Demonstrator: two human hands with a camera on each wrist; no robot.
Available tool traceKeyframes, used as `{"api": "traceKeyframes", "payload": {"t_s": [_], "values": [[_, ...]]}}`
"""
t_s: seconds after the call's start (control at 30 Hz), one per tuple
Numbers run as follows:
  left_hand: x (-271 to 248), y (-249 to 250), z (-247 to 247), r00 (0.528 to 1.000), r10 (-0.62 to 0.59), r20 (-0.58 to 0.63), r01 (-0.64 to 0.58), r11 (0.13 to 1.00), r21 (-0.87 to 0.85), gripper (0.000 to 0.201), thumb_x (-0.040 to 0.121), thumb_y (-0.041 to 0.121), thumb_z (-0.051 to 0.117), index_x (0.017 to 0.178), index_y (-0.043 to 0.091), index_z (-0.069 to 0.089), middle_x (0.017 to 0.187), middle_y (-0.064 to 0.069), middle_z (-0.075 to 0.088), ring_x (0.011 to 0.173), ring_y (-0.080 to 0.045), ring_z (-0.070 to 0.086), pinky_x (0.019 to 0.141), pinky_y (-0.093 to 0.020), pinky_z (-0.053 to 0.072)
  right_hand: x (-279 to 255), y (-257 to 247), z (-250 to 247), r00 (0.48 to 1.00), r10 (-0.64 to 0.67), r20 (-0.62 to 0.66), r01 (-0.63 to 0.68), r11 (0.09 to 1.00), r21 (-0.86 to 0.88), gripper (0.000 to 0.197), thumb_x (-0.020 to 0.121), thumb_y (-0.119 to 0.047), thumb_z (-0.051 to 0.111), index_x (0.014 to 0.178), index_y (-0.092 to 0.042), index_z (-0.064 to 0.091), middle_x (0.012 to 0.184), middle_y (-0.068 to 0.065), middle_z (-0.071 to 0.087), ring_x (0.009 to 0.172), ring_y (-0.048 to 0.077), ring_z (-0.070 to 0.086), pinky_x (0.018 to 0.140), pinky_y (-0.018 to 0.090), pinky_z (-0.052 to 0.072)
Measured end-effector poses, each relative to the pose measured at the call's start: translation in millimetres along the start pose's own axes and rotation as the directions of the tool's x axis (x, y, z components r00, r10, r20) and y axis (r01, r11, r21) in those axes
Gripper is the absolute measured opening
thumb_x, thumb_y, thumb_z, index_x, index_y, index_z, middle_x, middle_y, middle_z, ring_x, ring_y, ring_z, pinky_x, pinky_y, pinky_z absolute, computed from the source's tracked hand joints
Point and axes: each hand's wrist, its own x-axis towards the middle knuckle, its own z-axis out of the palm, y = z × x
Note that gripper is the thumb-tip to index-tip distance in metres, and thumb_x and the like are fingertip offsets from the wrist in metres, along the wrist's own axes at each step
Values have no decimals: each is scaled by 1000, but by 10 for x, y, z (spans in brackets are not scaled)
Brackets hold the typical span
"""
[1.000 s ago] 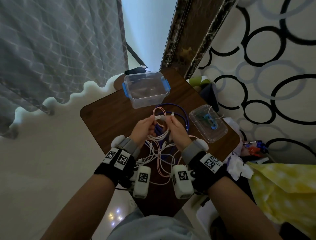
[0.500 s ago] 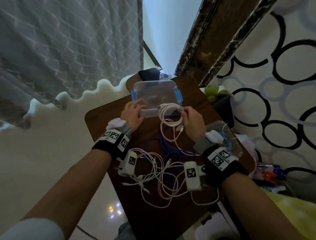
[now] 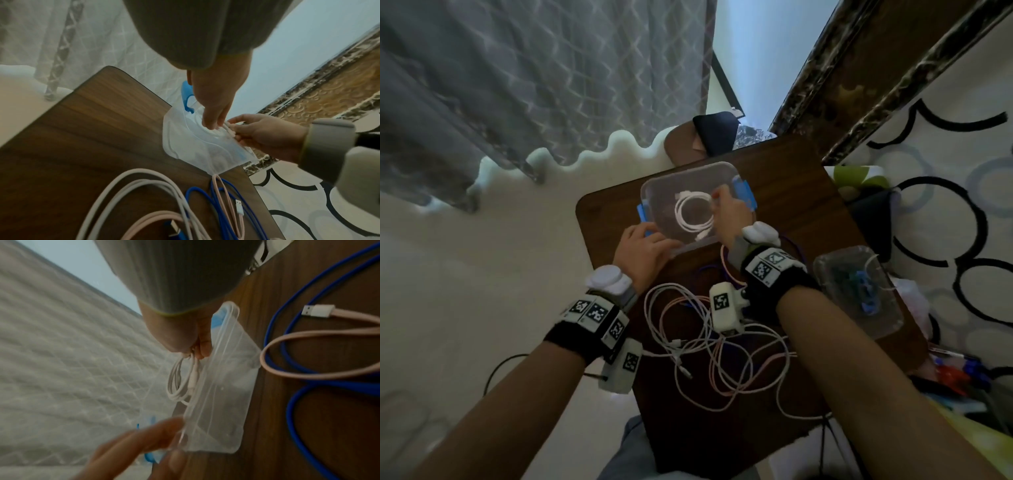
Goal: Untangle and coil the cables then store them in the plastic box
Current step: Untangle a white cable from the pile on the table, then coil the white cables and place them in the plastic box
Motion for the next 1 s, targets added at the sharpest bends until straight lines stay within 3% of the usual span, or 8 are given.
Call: {"api": "traceKeyframes", "payload": {"t_s": [0.23,0.47,0.53,0.63,0.7,0.77,0.87,1.0], "values": [[25,95,58,996,39,-83,-44,997,-60,29,79,34,49,93,27,73,82,6,71,91,-23,59,77,-33,47,94,-41,171,992,11,126,-4,998,-56,21,96,-16,39,117,-10,43,110,21,59,100,38,58,75,37,40],[59,89,107,997,11,-78,-19,995,-97,28,77,33,50,91,25,73,81,4,71,96,-16,42,74,-33,47,67,30,150,957,2,291,105,930,-352,30,98,-13,36,125,-6,48,127,18,54,115,34,54,91,40,43],[95,81,98,998,10,-67,-18,992,-121,31,78,33,47,92,24,73,82,3,71,96,-19,50,74,-34,47,28,111,19,970,-54,237,115,961,-250,32,95,-12,39,127,-10,47,129,16,52,117,34,50,94,41,41],[166,81,86,997,-35,-71,24,988,-156,33,80,29,45,101,21,69,99,-1,69,98,-26,57,78,-34,46,-206,341,-108,981,-194,-30,193,981,-25,34,91,-5,43,124,-10,53,123,14,54,113,30,49,91,31,39],[216,127,80,992,-74,-105,49,974,-221,30,81,23,48,106,17,65,106,-4,64,100,-19,51,81,-29,42,-389,541,-153,956,-224,-192,239,969,61,28,91,-5,45,115,-7,58,114,14,59,106,30,52,86,26,37],[252,199,74,987,-105,-119,58,936,-348,26,82,18,52,105,13,63,101,-6,63,95,-15,49,81,-19,36,-511,748,-153,958,-193,-212,212,975,73,23,91,-7,46,108,-6,61,106,15,61,99,31,53,82,30,37],[259,275,100,986,-158,53,164,869,-468,21,85,15,59,106,13,63,96,-5,65,89,-19,58,78,-23,42,-616,940,-64,991,-85,-104,96,989,114,18,93,-8,49,104,-6,62,104,14,62,97,31,55,81,33,40],[264,227,208,948,-129,292,240,892,-382,27,86,28,62,110,17,63,108,-7,62,101,-23,56,88,-31,44,-648,923,66,992,-86,90,77,992,102,21,97,-14,44,106,-7,61,107,14,60,102,28,53,88,36,39]]}}
